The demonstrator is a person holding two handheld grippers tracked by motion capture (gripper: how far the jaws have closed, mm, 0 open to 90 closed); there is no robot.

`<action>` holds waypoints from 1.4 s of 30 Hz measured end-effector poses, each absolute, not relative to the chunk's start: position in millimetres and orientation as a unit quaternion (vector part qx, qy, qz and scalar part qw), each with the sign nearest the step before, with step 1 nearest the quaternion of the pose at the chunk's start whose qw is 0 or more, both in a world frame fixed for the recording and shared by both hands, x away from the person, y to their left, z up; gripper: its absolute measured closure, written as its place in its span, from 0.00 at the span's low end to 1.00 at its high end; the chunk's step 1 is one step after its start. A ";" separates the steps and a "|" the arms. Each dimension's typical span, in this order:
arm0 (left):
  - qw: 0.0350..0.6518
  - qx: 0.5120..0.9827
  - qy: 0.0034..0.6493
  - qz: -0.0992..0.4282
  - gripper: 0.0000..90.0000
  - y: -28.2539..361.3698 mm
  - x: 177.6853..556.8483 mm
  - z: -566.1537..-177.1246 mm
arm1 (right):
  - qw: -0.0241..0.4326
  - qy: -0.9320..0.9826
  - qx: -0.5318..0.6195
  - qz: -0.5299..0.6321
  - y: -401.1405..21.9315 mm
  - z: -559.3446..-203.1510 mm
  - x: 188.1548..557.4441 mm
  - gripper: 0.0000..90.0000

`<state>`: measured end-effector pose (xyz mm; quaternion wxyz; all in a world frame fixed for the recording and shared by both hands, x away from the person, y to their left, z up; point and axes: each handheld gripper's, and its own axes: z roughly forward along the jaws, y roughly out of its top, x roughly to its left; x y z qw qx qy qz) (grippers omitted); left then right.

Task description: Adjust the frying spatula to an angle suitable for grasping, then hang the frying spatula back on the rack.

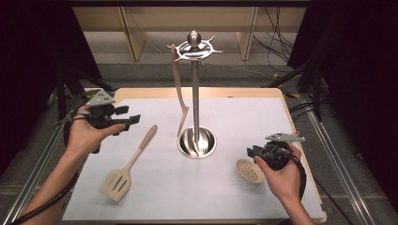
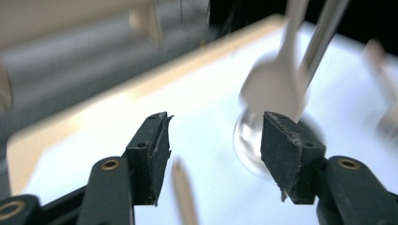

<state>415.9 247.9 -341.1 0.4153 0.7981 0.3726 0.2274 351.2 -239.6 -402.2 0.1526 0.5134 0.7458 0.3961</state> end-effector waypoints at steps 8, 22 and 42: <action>0.382 0.804 0.404 0.210 0.45 257.9 418.2 -378.7 | 0.153 0.746 0.515 0.394 -238.0 -400.9 351.1 0.78; 0.327 0.827 0.425 0.170 0.46 254.6 423.6 -413.7 | 0.138 0.740 0.526 0.396 -236.5 -401.9 349.6 0.78; 0.146 0.871 0.463 0.073 0.57 241.4 438.1 -453.2 | 0.143 0.744 0.517 0.399 -237.0 -400.0 351.6 0.77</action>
